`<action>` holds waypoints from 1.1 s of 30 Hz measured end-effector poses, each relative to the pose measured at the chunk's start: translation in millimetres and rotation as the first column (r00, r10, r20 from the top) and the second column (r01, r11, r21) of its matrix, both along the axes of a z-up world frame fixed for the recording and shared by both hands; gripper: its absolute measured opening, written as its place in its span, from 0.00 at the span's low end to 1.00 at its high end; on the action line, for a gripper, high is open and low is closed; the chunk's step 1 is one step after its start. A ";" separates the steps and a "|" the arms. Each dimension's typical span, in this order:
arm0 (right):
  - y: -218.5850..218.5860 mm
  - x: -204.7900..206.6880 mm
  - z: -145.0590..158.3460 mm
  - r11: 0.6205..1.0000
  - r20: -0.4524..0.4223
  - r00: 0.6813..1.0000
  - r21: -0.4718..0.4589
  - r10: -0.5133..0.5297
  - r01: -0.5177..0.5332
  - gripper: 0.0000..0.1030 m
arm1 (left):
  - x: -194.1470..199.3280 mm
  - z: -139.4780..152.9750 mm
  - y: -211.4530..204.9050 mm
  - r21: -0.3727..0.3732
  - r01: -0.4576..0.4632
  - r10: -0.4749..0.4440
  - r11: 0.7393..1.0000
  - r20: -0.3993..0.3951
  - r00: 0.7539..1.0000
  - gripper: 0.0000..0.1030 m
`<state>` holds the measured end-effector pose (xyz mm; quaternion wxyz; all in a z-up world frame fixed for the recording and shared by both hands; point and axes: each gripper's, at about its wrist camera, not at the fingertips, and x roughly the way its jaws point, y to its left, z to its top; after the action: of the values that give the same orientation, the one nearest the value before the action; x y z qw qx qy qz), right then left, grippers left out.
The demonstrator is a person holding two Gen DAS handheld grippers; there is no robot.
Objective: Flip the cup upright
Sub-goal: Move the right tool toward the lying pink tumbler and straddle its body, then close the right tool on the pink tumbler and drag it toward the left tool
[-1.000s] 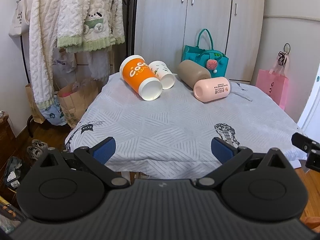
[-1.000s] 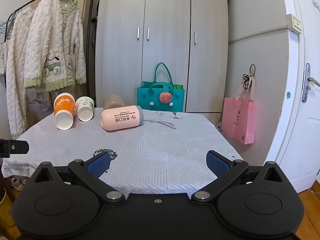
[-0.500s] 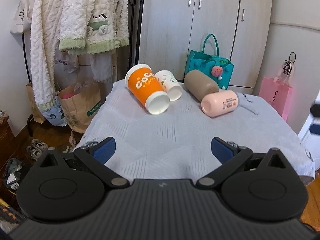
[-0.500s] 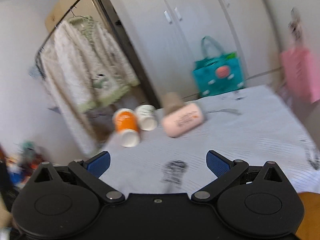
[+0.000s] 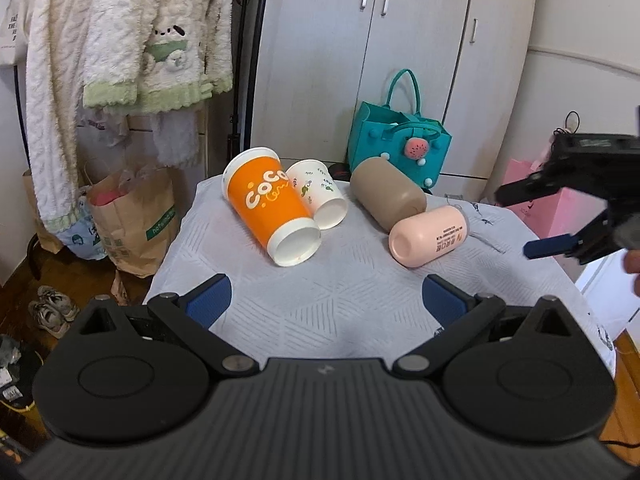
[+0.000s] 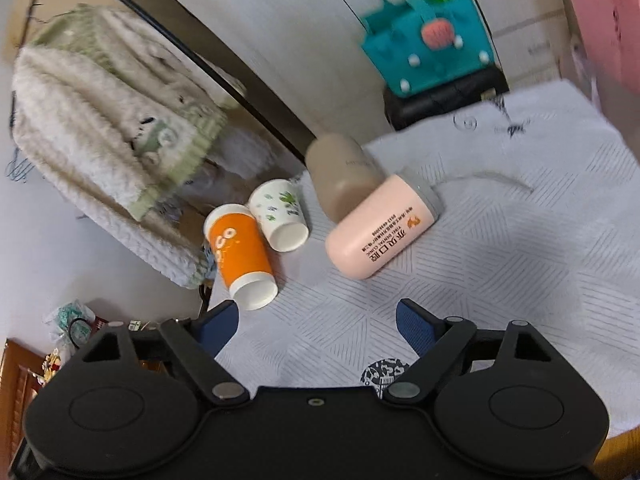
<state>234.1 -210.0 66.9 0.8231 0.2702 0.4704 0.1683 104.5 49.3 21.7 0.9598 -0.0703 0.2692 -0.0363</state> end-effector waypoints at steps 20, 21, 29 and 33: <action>24.8 99.2 -71.8 0.991 -0.177 0.976 -0.063 -0.125 0.115 0.86 | 38.2 -19.6 13.8 -0.047 0.028 -0.033 0.998 -0.095 0.995 1.00; 27.9 101.2 -72.5 0.987 -0.162 0.977 -0.106 -0.140 0.124 0.86 | 38.7 -19.8 14.9 -0.049 0.028 -0.033 0.998 -0.097 0.995 1.00; 25.9 106.0 -78.0 0.992 -0.167 0.979 -0.064 -0.116 0.107 0.83 | 39.3 -22.2 15.3 -0.060 0.035 -0.042 0.998 -0.108 0.993 1.00; 17.5 99.2 -75.8 0.997 -0.193 0.978 -0.007 -0.080 0.080 0.71 | 38.9 -23.1 15.4 -0.066 0.039 -0.046 0.997 -0.110 0.993 1.00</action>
<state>333.3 -192.5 -8.9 0.7795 0.3040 0.5369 0.1083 143.4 64.6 -1.4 0.9396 -0.0971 0.3225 -0.0612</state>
